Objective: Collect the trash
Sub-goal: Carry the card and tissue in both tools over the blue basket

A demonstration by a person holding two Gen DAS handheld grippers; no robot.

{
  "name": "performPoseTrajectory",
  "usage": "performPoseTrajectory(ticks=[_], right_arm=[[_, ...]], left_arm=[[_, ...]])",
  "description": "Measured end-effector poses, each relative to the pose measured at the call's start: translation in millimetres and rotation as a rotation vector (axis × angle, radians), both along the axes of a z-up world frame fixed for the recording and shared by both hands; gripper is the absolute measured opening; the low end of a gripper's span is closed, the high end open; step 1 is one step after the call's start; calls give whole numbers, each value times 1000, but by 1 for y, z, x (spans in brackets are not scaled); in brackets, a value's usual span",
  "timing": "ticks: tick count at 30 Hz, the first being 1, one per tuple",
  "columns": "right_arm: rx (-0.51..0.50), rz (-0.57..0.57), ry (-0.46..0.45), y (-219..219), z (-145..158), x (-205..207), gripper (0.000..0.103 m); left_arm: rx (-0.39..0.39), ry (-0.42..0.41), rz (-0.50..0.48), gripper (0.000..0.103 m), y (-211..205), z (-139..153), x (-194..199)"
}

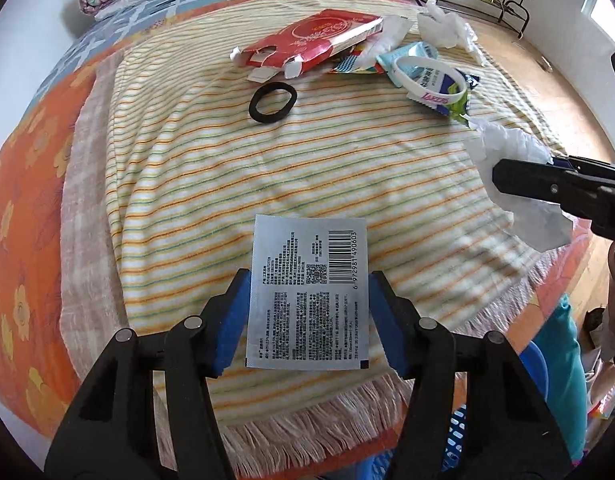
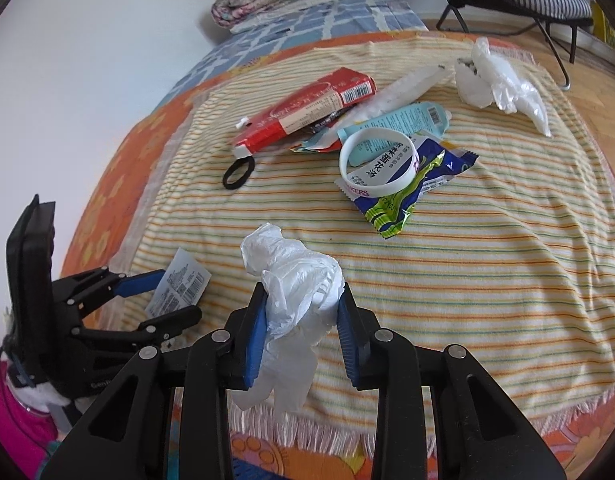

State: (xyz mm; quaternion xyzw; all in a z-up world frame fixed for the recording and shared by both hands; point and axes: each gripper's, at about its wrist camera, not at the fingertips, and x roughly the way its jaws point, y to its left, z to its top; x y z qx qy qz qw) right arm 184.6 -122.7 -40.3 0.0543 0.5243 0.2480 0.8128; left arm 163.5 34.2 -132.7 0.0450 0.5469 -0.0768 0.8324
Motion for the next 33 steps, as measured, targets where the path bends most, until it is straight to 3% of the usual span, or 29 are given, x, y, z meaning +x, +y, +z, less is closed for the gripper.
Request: performPoseTrajectory(ticks=[19, 33], right_arm=[[-12, 71, -89, -28, 39, -86, 30], [-44, 99, -57, -44, 24, -154, 30]], left_arm=[[-52, -69, -74, 60, -46, 44, -99], [-93, -36, -102, 60, -70, 24, -170]])
